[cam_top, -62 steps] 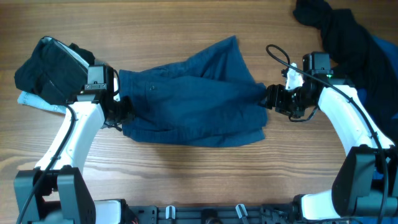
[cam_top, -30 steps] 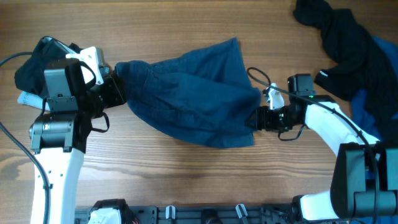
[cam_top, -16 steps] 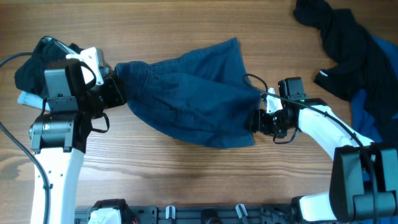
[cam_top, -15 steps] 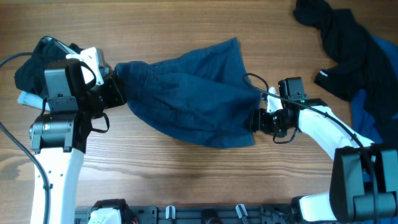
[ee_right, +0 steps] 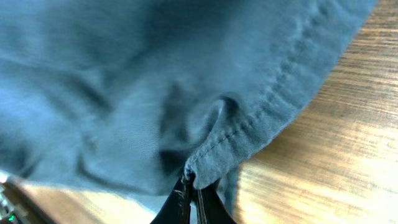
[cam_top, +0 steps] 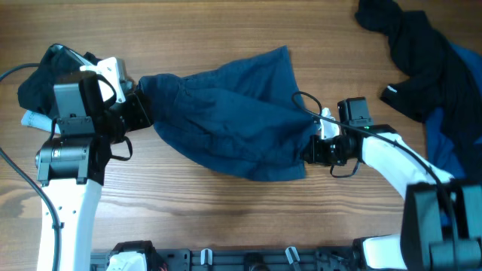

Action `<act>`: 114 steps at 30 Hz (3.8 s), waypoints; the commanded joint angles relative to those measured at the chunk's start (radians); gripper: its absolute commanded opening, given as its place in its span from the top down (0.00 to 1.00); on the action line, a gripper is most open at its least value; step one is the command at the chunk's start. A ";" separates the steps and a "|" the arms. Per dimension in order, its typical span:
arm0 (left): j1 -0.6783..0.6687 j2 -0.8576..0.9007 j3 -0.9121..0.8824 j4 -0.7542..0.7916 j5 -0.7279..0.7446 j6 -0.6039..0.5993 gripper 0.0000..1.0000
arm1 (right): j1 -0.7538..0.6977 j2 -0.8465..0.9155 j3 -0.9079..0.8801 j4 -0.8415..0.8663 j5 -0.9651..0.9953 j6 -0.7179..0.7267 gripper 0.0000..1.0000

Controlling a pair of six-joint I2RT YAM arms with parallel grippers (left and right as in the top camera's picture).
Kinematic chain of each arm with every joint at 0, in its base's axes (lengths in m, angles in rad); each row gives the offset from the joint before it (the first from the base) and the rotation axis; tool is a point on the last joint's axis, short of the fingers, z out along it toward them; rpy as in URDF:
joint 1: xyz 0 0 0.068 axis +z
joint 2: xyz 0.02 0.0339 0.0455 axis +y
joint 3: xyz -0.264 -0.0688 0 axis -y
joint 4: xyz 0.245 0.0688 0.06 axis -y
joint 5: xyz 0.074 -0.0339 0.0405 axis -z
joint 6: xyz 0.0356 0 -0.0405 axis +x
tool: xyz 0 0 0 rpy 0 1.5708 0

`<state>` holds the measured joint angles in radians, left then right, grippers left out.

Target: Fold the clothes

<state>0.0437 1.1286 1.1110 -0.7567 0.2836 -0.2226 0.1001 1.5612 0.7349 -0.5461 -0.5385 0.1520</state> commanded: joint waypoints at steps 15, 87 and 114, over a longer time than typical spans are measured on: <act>0.007 -0.134 0.006 0.000 -0.110 0.062 0.96 | -0.155 -0.696 0.195 -0.143 0.512 0.140 0.96; 0.007 -0.102 0.006 0.000 -0.064 0.058 0.95 | 0.187 0.087 0.145 -0.127 0.091 0.088 0.96; 0.007 -0.133 0.006 0.004 -0.022 0.058 0.91 | -0.163 -0.553 0.166 -0.263 0.084 0.059 0.68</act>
<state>0.0437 0.9966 1.1103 -0.7559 0.2417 -0.1776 -0.0666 0.8902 0.9146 -0.7311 -0.3931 0.2611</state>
